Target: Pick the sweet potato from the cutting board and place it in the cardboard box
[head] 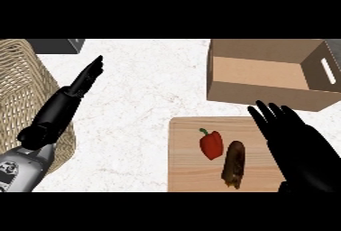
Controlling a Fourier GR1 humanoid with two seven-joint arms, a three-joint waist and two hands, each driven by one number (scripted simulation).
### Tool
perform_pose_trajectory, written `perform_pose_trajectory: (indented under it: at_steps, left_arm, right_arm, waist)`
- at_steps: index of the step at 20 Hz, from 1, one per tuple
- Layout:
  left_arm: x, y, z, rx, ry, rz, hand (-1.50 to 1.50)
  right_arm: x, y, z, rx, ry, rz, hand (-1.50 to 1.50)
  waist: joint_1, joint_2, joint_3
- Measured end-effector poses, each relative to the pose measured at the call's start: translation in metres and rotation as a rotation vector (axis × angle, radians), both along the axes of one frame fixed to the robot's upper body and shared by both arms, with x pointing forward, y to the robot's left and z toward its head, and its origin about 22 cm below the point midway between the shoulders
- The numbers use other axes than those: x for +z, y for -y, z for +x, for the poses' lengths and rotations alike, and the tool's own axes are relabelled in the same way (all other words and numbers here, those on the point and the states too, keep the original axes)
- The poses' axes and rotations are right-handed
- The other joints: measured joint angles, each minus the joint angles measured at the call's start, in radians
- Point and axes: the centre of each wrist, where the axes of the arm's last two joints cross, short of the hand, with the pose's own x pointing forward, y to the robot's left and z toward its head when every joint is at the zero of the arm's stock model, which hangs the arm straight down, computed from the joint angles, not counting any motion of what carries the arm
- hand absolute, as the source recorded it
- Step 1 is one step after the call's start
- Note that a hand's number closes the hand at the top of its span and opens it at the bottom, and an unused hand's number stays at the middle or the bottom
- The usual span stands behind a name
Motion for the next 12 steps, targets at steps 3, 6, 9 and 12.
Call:
perform_pose_trajectory:
  at_steps: [3,6,9,12]
  left_arm:
    - [0.0,0.003,0.002,-0.008,0.005,0.004,0.0]
    - [0.001,0.005,0.003,-0.013,0.001,0.002,0.0]
    - [0.002,0.005,0.004,-0.008,-0.004,0.003,0.0]
    - [-0.001,0.004,0.004,-0.004,-0.001,0.009,0.0]
  right_arm:
    - [-0.012,-0.01,0.006,0.002,-0.064,-0.038,-1.5]
    - [-0.026,-0.019,0.012,-0.005,-0.114,-0.084,-1.5]
    - [-0.041,-0.03,0.017,-0.017,-0.169,-0.115,-1.5]
    - [-0.053,-0.042,0.024,-0.033,-0.208,-0.131,-1.5]
  waist:
    - [0.01,0.003,0.001]
    - [0.018,0.002,-0.001]
    - [0.018,0.002,-0.002]
    - [0.016,0.0,0.0]
